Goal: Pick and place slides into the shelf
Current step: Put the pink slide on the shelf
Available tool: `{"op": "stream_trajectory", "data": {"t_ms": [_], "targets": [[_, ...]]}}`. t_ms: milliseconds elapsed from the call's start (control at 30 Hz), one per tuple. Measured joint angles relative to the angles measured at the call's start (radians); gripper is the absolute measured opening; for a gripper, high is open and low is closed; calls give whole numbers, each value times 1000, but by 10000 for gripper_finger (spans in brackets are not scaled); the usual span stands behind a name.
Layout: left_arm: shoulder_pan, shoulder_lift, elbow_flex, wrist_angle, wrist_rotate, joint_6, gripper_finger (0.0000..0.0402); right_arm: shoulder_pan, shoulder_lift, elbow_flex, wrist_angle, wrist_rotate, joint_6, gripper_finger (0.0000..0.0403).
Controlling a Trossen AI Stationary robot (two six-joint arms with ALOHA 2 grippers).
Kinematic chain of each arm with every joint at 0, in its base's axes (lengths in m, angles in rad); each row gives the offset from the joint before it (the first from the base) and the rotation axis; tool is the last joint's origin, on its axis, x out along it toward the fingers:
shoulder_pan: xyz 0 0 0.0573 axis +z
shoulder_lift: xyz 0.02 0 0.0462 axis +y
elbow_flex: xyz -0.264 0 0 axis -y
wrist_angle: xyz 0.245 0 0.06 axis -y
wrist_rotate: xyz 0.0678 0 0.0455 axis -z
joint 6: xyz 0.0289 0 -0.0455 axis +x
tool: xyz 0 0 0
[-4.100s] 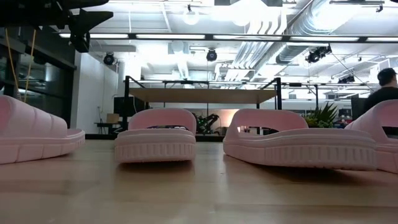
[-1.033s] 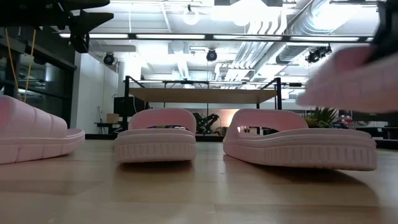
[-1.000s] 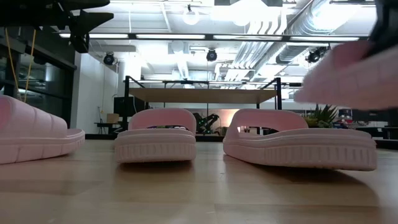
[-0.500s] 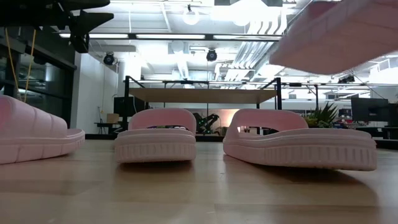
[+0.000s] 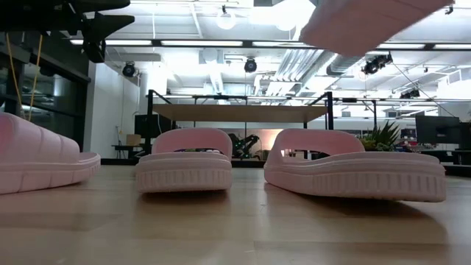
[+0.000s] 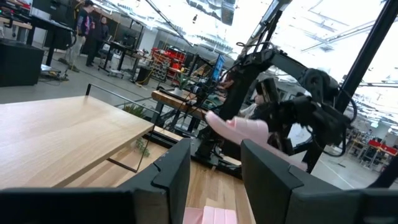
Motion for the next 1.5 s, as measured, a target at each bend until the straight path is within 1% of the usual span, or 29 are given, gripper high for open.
{"op": "stream_trajectory", "data": {"t_ms": [300, 567, 700, 800, 1000, 1100, 1167, 1267, 1400, 1500], "targets": [[0, 0, 0, 0, -2, 20, 128, -93, -127, 0, 1, 41, -130, 0], [0, 0, 0, 0, -2, 42, 128, -189, -258, 0, 5, 100, -247, 0], [0, 0, 0, 0, -2, 42, 128, -240, -313, 0, 30, 102, -328, 0], [0, 0, 0, 0, -2, 41, 128, -280, -347, 0, 80, 99, -405, 0], [0, 0, 0, 0, 1, 16, 128, -374, -378, 0, 250, -7, -626, 0], [0, 0, 0, -1, 27, 14, 128, -438, -379, 0, 330, -78, -740, 0], [0, 0, 0, 0, 53, 8, 128, -490, -379, 0, 376, -123, -795, 0], [0, 0, 0, 0, 86, 20, 128, -577, -379, 0, 444, -223, -870, 0], [0, 0, 0, 0, 88, 18, 128, -684, -379, 0, 516, -332, -963, 0], [0, 0, 0, 0, 88, 18, 128, -759, -379, 0, 575, -392, -1025, 0]]}}
